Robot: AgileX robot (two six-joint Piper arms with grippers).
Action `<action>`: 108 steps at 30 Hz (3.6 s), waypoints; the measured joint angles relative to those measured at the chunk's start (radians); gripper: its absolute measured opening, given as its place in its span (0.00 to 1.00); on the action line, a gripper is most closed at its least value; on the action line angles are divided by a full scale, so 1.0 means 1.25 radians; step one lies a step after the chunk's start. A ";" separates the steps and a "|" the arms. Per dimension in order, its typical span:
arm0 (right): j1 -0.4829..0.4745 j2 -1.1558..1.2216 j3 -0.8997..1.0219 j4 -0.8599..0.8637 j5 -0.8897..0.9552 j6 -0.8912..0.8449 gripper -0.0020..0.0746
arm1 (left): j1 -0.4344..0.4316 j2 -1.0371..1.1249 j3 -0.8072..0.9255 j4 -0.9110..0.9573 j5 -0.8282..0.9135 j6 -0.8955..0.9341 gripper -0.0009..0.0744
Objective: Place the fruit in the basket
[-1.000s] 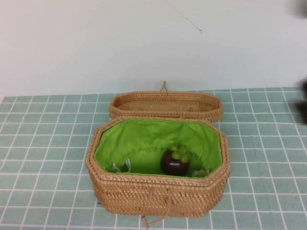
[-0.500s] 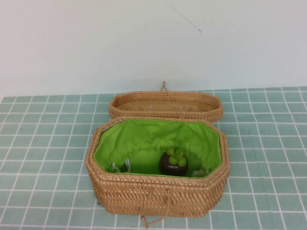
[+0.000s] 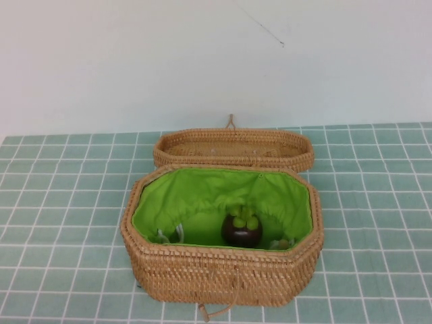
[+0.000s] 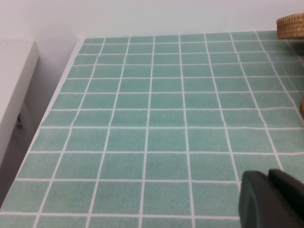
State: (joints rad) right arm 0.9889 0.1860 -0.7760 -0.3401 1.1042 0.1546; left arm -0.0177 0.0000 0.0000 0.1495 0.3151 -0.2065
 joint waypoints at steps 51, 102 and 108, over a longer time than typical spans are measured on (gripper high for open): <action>-0.815 -0.157 0.626 0.302 -0.883 0.025 0.03 | 0.000 0.000 0.000 0.000 0.000 0.000 0.01; -0.761 -0.157 0.623 0.186 -0.608 -0.124 0.02 | 0.000 0.000 0.000 0.000 0.000 0.000 0.01; -0.761 -0.157 0.623 0.186 -0.608 -0.124 0.02 | 0.000 0.000 0.000 0.000 0.000 0.000 0.01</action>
State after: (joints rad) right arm 0.0378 -0.0101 0.0023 -0.1072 0.3438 0.0000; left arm -0.0177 0.0000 0.0000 0.1495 0.3151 -0.2065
